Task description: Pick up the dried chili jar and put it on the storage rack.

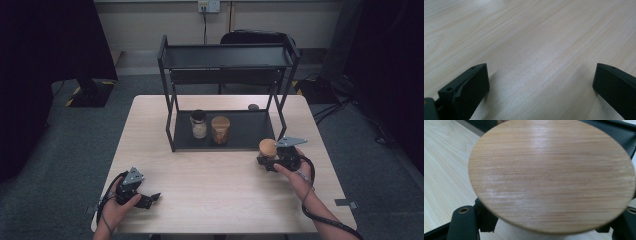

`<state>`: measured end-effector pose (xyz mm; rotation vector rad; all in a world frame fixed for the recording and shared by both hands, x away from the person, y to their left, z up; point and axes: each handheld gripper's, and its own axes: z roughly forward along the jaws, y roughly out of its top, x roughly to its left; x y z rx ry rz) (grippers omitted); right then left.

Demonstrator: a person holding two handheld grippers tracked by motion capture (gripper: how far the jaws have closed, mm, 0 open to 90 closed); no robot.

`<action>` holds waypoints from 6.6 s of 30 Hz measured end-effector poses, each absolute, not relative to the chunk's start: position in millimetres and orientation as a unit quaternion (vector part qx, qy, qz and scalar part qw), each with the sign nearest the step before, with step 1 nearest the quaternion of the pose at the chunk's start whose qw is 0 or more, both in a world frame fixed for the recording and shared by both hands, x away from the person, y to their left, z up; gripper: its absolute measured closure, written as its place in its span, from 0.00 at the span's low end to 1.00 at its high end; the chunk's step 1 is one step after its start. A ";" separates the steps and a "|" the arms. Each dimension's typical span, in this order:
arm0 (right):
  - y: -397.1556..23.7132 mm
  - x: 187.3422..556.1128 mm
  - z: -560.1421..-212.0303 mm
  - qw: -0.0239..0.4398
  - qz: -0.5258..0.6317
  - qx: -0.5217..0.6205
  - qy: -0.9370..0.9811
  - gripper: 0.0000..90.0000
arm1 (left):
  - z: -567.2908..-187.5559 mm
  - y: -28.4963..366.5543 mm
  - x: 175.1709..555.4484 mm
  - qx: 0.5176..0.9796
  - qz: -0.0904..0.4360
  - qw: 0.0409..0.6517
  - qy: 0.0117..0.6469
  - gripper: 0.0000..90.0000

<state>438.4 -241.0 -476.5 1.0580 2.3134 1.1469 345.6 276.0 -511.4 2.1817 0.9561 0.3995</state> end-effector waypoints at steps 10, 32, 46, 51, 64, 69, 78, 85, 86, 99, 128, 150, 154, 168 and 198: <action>-234.8 444.5 -476.4 0.175 0.403 0.374 0.817 0.28 | -511.4 276.0 345.6 0.844 0.155 0.355 0.370 0.00; -216.6 460.4 -475.3 0.171 0.397 0.374 0.821 0.28 | -511.4 276.1 345.6 0.845 0.154 0.355 0.370 0.00; -208.3 469.1 -472.7 0.168 0.398 0.375 0.820 0.28 | -511.4 276.3 345.7 0.845 0.154 0.355 0.369 0.00; -204.7 472.2 -470.8 0.167 0.400 0.374 0.820 0.28 | -511.4 276.4 345.7 0.845 0.154 0.355 0.368 0.00; -194.2 483.2 -462.1 0.171 0.404 0.374 0.817 0.28 | -511.4 276.4 345.7 0.845 0.154 0.355 0.368 0.00; -190.6 488.3 -458.9 0.172 0.405 0.376 0.816 0.28 | -511.4 276.4 345.7 0.845 0.154 0.355 0.368 0.00; -183.5 497.2 -460.4 0.175 0.403 0.376 0.816 0.28 | -511.4 276.4 345.7 0.845 0.154 0.355 0.368 0.00; -183.2 503.2 -462.3 0.177 0.404 0.382 0.812 0.28 | -511.4 276.4 345.7 0.845 0.154 0.355 0.368 0.00; -183.4 504.2 -462.7 0.177 0.405 0.383 0.811 0.28 | -511.4 276.4 345.7 0.845 0.154 0.355 0.368 0.00; -176.2 516.3 -467.8 0.185 0.397 0.386 0.812 0.28 | -511.4 276.5 345.7 0.845 0.154 0.355 0.368 0.00; -163.9 533.4 -475.3 0.190 0.390 0.393 0.811 0.28 | -511.4 276.7 345.8 0.846 0.154 0.355 0.367 0.00; -161.7 540.9 -482.3 0.191 0.385 0.402 0.808 0.28 | -511.4 276.7 345.8 0.846 0.153 0.356 0.367 0.00; -161.9 542.2 -482.7 0.191 0.387 0.403 0.807 0.28 | -511.4 276.7 345.8 0.846 0.153 0.356 0.367 0.00; -159.7 546.9 -483.8 0.195 0.386 0.407 0.804 0.28 | -511.4 276.8 345.8 0.846 0.153 0.356 0.367 0.00; -156.9 552.0 -483.5 0.198 0.383 0.431 0.793 0.20 | -511.4 277.2 345.9 0.846 0.152 0.356 0.366 0.00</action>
